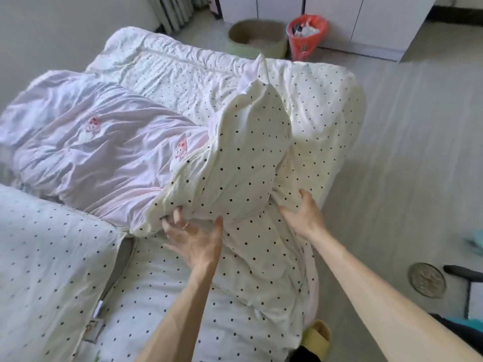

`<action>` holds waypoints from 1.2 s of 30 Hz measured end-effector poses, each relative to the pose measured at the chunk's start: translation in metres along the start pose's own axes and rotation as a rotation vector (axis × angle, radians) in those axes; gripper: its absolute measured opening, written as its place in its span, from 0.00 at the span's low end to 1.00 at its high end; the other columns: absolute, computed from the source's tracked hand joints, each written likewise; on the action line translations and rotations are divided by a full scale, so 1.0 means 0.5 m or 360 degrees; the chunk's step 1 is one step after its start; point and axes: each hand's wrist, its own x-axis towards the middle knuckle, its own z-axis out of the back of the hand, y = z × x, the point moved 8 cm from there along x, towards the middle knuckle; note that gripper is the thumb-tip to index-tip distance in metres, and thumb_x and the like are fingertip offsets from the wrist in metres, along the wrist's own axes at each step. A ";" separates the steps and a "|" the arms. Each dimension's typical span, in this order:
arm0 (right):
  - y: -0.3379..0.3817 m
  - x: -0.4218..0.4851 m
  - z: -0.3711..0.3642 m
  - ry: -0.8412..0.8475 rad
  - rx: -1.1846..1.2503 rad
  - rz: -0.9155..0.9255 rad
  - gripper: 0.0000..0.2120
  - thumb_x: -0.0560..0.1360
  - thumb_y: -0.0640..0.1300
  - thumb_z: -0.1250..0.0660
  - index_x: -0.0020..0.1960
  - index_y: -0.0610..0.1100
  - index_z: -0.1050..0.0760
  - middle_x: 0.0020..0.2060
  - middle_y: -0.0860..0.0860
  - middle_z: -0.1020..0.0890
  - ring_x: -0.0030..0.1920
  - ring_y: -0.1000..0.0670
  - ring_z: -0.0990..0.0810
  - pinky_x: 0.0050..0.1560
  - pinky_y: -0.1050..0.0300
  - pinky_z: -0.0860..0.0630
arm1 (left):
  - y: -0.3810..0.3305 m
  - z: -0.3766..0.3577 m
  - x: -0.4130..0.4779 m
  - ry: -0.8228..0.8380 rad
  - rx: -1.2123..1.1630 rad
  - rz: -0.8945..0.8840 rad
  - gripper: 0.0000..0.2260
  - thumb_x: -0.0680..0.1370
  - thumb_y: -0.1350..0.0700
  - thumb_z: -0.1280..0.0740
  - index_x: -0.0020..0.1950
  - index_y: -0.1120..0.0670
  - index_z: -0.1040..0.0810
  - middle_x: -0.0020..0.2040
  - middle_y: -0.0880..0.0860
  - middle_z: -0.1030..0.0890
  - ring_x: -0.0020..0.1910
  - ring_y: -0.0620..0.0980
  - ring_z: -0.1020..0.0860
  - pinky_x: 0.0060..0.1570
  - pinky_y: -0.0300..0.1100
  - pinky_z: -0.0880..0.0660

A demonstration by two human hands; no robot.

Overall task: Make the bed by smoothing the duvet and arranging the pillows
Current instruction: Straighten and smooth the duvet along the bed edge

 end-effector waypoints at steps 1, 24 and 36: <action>0.034 0.010 0.013 0.0026 -0.0002 0.0042 0.44 0.74 0.61 0.29 0.80 0.45 0.46 0.78 0.44 0.37 0.76 0.41 0.36 0.74 0.45 0.35 | -0.031 0.012 0.012 -0.0019 0.0001 -0.0075 0.48 0.66 0.35 0.25 0.78 0.48 0.47 0.78 0.60 0.50 0.78 0.59 0.46 0.75 0.62 0.56; 0.074 0.451 -0.039 0.0133 0.0739 -0.0649 0.33 0.73 0.51 0.30 0.72 0.41 0.38 0.60 0.47 0.25 0.52 0.45 0.25 0.50 0.51 0.27 | -0.379 -0.130 0.353 0.0027 0.0035 -0.1080 0.28 0.69 0.62 0.23 0.66 0.61 0.27 0.61 0.62 0.23 0.68 0.75 0.36 0.55 0.73 0.27; 0.115 0.321 0.479 -0.1327 0.0900 -0.0129 0.08 0.76 0.43 0.44 0.38 0.45 0.32 0.35 0.47 0.29 0.39 0.49 0.29 0.40 0.58 0.35 | -0.901 -0.037 0.425 -0.0346 -0.0401 -0.1571 0.22 0.72 0.63 0.38 0.66 0.66 0.34 0.66 0.67 0.32 0.67 0.75 0.37 0.68 0.72 0.40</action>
